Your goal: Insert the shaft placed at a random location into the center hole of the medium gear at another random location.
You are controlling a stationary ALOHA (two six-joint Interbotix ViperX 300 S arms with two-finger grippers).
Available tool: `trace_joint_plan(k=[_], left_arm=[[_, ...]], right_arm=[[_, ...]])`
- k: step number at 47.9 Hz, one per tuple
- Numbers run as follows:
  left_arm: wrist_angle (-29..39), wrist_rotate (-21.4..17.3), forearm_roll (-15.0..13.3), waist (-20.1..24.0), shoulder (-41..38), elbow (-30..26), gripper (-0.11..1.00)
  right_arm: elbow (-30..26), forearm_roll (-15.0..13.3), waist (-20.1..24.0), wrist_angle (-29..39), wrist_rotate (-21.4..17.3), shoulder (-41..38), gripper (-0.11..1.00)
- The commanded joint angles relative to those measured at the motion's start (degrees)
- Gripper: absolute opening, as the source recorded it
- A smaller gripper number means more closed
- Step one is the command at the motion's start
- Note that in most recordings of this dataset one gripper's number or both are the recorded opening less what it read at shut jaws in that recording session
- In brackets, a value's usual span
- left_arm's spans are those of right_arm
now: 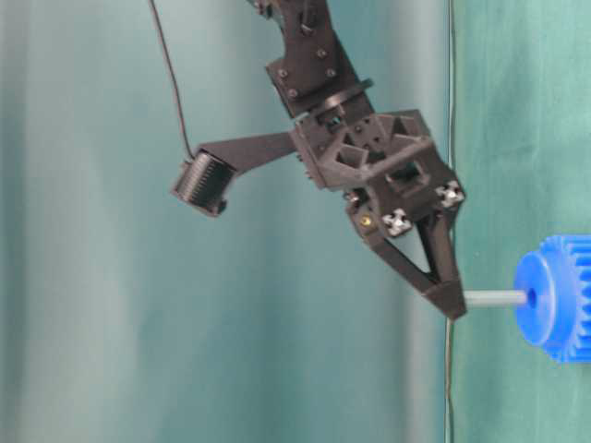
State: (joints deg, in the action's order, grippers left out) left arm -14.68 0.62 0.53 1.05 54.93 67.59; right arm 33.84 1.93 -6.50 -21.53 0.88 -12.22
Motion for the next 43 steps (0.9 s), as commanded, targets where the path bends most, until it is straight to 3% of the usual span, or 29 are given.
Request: trace_joint_plan(k=[1, 43], left_arm=[[-0.53, 0.09, 0.18, 0.18, -0.35, -1.05, 0.00], [-0.53, 0.09, 0.09, 0.18, -0.35, -1.05, 0.00]], right_arm=[[-1.76, 0.18, 0.09, -0.62, 0.62, 0.26, 0.13], [-1.93, 0.26, -0.09, -2.99, 0.18, -4.66, 0.13]])
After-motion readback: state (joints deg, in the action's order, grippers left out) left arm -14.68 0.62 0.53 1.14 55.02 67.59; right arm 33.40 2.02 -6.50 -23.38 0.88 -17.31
